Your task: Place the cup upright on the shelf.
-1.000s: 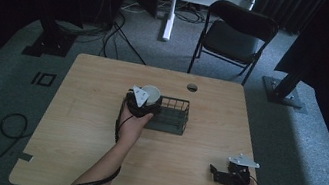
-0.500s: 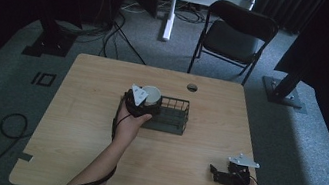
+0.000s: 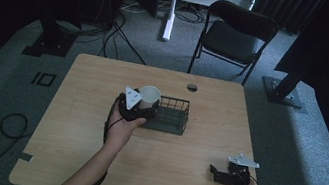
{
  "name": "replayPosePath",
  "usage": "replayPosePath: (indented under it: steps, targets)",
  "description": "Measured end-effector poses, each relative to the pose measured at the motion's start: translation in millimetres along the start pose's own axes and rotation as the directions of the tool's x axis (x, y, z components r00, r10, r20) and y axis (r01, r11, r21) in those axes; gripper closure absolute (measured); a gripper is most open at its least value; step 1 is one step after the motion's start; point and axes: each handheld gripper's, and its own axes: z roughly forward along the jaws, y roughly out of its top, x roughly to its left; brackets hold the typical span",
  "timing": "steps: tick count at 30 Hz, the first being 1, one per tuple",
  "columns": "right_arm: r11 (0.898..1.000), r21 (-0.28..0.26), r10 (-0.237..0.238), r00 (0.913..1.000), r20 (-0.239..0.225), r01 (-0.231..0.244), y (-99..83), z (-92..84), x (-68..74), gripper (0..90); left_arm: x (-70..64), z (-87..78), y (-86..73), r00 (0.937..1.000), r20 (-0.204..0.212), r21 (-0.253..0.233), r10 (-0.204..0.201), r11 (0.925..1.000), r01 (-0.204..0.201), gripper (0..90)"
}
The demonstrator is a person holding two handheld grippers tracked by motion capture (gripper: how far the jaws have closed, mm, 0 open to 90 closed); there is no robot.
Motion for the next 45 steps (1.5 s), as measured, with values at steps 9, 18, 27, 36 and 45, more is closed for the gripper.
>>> replayPosePath:
  steps: [9, 18, 27, 36, 45]
  targets:
    - [1.0, 0.0, -0.001, 1.0, 0.0, 0.001, 0.0, 0.0, -0.1, 12.2, 9.6, -21.5, -6.7, 0.9999, -0.015, -0.016, 0.006, 0.9999, -0.006, 14.6]
    - [1.0, 0.0, -0.001, 1.0, 0.0, 0.001, 0.0, 0.0, 0.0, 12.2, 25.6, -39.5, -19.4, 0.9996, -0.028, -0.012, -0.009, 0.9999, 0.009, 14.7]
    - [1.0, 0.0, -0.001, 1.0, 0.0, 0.001, 0.0, 0.0, 0.0, 12.2, 43.9, -53.2, -37.9, 0.9972, -0.065, 0.008, -0.037, 0.9992, 0.038, 14.6]
    - [1.0, -0.001, -0.001, 1.0, 0.0, 0.001, 0.0, 0.0, 0.0, 12.2, 55.7, -64.2, -60.5, 0.9951, -0.074, 0.049, -0.065, 0.9965, 0.068, 14.6]
    - [1.0, 0.0, -0.002, 1.0, 0.0, 0.002, 0.0, 0.0, 0.0, 12.2, 72.9, -75.9, -85.4, 0.9909, -0.098, 0.158, -0.092, 0.9817, 0.107, 15.0]
